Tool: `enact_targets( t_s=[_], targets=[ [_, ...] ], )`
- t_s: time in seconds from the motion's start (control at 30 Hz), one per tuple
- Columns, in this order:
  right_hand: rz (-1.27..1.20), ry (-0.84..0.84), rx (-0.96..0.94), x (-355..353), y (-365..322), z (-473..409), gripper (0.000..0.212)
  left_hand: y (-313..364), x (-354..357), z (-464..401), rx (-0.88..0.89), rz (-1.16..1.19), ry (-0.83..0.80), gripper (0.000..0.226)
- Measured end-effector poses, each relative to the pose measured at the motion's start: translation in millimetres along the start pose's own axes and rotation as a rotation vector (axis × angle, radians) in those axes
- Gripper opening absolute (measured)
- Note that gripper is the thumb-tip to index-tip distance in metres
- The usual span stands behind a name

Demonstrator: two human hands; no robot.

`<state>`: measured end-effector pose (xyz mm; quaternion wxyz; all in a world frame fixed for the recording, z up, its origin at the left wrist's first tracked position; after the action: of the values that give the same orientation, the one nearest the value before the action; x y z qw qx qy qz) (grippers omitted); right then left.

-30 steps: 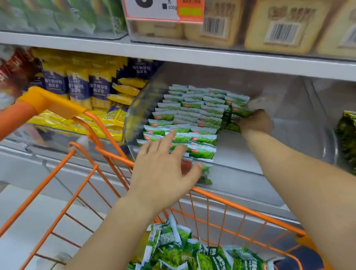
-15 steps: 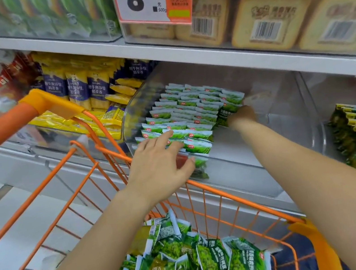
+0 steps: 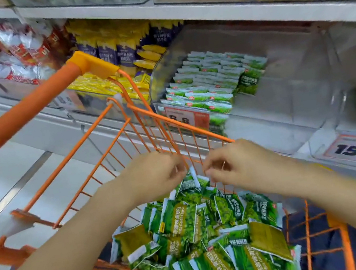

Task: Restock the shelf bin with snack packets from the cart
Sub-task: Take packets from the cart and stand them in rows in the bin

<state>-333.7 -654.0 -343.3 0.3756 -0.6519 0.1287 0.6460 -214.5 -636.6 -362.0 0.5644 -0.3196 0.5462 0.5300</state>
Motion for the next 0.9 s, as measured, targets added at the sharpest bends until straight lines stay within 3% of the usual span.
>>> enact_targets(
  t_s=[0.1, 0.17, 0.3, 0.37, 0.5, 0.6, 0.7, 0.8, 0.9],
  targets=[
    [0.332, -0.446, -0.072, 81.1, 9.6, -5.8, 0.04, -14.7, 27.7, -2.5, -0.077, -0.061, -0.131, 0.033],
    [0.477, -0.584, -0.083, 106.1, 20.6, -2.3, 0.059, -12.2, 47.6, -3.0, -0.082, -0.011, -0.238, 0.036],
    [0.546, -0.606, -0.106, 114.0, 23.8, 3.9, 0.059, -10.7, 71.1, 2.8, -0.088, -0.016, -0.439, 0.041],
    [0.567, -0.547, -0.159, 112.2, 16.6, 1.5, 0.042, -17.2, 76.5, 5.0, -0.117, -0.035, -0.494, 0.043],
    [0.58, -0.472, -0.217, 100.5, 9.2, -5.0, 0.019, -20.4, 61.2, 2.1, -0.125, -0.04, -0.4, 0.043],
    [0.275, -0.221, -0.145, 62.0, 6.7, -12.1, 0.007, -13.5, 27.2, -2.5, -0.064, 0.118, -0.095, 0.039],
    [-0.372, 0.12, 0.075, 11.8, 16.1, -9.6, 0.017, -12.2, -3.9, 3.4, -0.059, 0.702, 0.131, 0.038],
    [-0.941, 0.289, 0.248, -5.9, 29.5, 2.2, 0.018, -9.6, -10.4, 7.0, -0.17, 1.279, 0.09, 0.037],
    [-1.218, 0.349, 0.349, -6.6, 34.7, 9.2, 0.016, -0.7, -16.7, 6.8, -0.131, 1.307, 0.111, 0.03]
  ],
)
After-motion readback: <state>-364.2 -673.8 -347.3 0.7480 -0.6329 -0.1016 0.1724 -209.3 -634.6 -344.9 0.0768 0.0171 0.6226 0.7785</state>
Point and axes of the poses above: each hand's wrist, its own z-axis away from the middle knuckle, its own x-axis out of the palm, y = z × x, the point moved 8 cm from there along -z, towards the middle knuckle, and after that the axes turned 8 degrees about z, right-handed, at the moved point
